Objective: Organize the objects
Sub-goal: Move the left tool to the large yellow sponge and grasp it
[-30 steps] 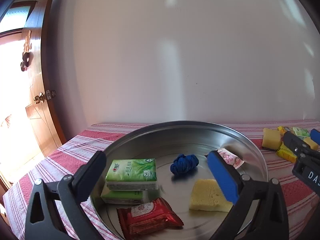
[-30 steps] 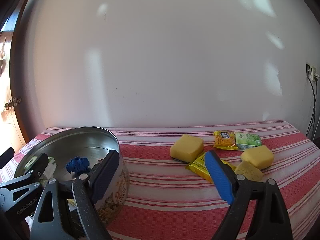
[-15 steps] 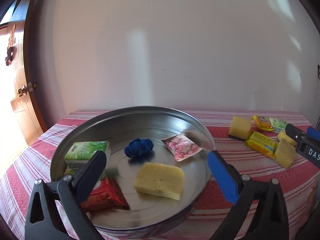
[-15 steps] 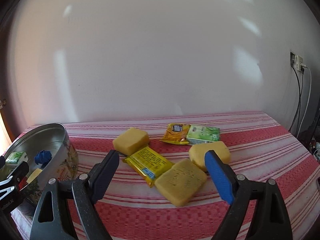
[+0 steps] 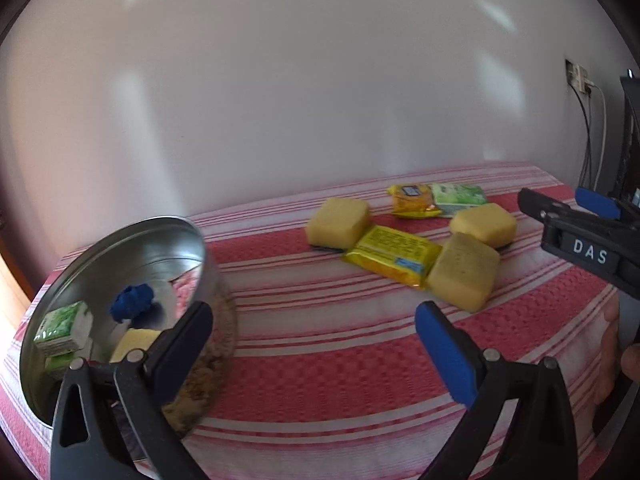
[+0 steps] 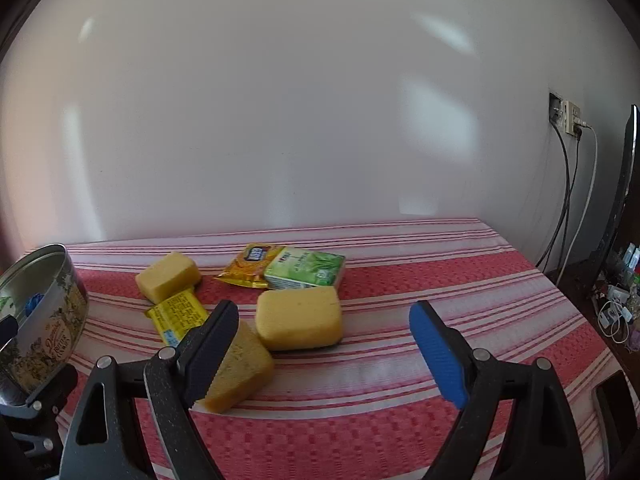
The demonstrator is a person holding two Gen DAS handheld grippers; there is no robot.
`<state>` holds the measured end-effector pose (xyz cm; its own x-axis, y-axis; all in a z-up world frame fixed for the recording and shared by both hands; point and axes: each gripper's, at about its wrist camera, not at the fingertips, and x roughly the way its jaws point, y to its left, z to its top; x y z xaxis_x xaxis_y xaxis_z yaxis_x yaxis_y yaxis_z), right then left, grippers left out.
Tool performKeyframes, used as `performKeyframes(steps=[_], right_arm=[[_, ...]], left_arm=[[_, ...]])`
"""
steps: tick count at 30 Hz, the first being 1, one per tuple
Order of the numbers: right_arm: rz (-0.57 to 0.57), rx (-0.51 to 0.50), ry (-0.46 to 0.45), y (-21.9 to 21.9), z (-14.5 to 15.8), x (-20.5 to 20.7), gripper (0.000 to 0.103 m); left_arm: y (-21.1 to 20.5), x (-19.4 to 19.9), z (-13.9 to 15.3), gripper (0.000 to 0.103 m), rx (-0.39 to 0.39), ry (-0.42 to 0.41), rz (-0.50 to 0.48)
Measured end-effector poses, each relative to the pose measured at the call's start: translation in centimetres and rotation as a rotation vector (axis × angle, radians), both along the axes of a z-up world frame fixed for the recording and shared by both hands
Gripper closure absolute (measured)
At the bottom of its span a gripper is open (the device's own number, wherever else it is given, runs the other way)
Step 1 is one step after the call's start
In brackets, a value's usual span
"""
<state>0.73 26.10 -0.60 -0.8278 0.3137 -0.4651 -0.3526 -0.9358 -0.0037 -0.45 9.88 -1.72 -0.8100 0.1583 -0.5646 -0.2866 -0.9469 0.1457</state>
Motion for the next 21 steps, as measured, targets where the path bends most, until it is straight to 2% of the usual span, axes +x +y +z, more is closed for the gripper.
performKeyframes(steps=[5,9,10,13,16,19,20,21], right_arm=[[-0.022,0.008,-0.013,2.5,0.1,0.4,0.014],[-0.043,0.013,-0.032,3.8,0.0,0.4,0.014],[-0.047,0.017,-0.039,4.1,-0.1,0.4,0.014],[-0.068,0.018,-0.055,4.9,-0.1,0.4,0.014],[-0.086,-0.019,-0.063,5.9,0.0,0.5,0.014],[-0.098,-0.055,-0.054,6.7,0.1,0.6,0.014],[-0.101,-0.065,-0.047,6.9,0.2,0.8,0.014],[-0.103,-0.072,-0.042,7.0,0.3,0.9,0.014]], left_arm=[[4.8,-1.0,-0.8,0.001,-0.005,-0.075,-0.122],[7.5,-2.4,-1.1,0.001,0.008,-0.122,-0.167],[8.1,-2.7,-1.2,0.002,0.010,-0.138,-0.176],[9.5,-3.9,-1.8,0.015,0.014,-0.197,-0.198],[10.9,-5.2,-2.6,0.018,0.002,-0.269,-0.208],[11.7,-5.5,-2.5,0.018,0.005,-0.267,-0.224],[11.9,-5.5,-2.7,0.032,0.004,-0.282,-0.237],[12.0,-5.7,-2.9,0.038,0.001,-0.302,-0.243]])
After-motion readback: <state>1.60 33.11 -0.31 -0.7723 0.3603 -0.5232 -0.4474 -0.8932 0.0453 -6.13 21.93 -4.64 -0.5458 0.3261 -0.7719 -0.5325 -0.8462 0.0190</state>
